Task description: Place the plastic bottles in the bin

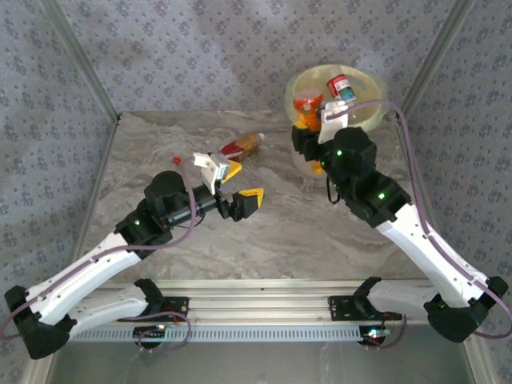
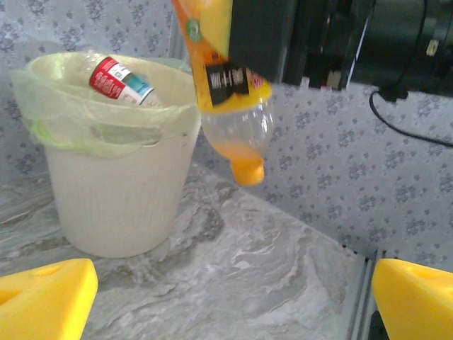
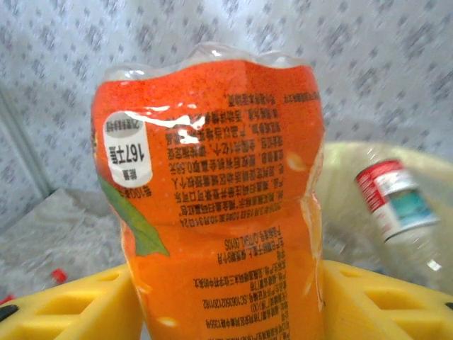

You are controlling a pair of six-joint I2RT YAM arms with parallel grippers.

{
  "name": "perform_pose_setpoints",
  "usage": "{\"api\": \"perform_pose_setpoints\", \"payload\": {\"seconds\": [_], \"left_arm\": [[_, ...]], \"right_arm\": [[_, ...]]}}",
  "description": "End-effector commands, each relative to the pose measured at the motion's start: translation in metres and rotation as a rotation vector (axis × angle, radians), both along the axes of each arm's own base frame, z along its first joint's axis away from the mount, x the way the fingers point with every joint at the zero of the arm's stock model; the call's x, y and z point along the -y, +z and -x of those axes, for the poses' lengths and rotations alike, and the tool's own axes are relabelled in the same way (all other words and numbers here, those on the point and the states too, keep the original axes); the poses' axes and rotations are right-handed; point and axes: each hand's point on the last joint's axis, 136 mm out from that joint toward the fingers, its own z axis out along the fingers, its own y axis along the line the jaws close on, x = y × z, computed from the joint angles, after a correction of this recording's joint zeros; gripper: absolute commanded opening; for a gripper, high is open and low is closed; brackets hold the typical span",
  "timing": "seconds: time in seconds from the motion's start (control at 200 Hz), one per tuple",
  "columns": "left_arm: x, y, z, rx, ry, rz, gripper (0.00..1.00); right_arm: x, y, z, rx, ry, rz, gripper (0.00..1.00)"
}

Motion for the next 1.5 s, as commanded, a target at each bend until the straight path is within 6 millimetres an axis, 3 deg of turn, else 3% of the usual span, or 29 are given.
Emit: {"api": "perform_pose_setpoints", "payload": {"seconds": [0.0, 0.21, 0.385, 0.39, 0.505, 0.615, 0.914, 1.109, 1.494], "left_arm": [[0.006, 0.03, 0.005, 0.036, -0.042, 0.123, 1.0], [0.005, 0.043, -0.014, 0.017, 0.04, 0.225, 1.0], [0.011, 0.05, -0.022, 0.005, 0.045, 0.252, 1.0], [0.012, 0.05, -0.022, 0.004, 0.044, 0.25, 1.0], [0.016, 0.047, -0.024, -0.003, 0.041, 0.223, 1.0], [0.018, 0.041, -0.025, 0.002, 0.042, 0.167, 1.0], [0.011, 0.023, -0.023, 0.043, 0.065, -0.033, 1.0], [0.006, 0.016, -0.02, 0.069, 0.063, -0.112, 1.0], [0.005, 0.006, -0.023, 0.065, 0.069, -0.168, 1.0]], "right_arm": [[0.012, 0.033, -0.009, 0.074, -0.009, 0.046, 0.64], [0.036, 0.071, -0.047, 0.114, -0.018, 0.018, 0.64], [0.044, 0.085, -0.087, 0.1, -0.003, 0.042, 0.65], [0.042, 0.078, -0.093, 0.084, -0.002, 0.048, 0.65], [0.044, 0.074, -0.122, 0.041, 0.027, 0.061, 0.65], [0.047, 0.051, -0.154, -0.045, 0.045, 0.077, 0.65], [0.069, -0.011, -0.203, -0.208, 0.023, 0.064, 0.66], [0.081, -0.053, -0.214, -0.339, 0.01, 0.06, 0.66], [0.077, -0.088, -0.222, -0.454, 0.025, 0.072, 0.66]]}}
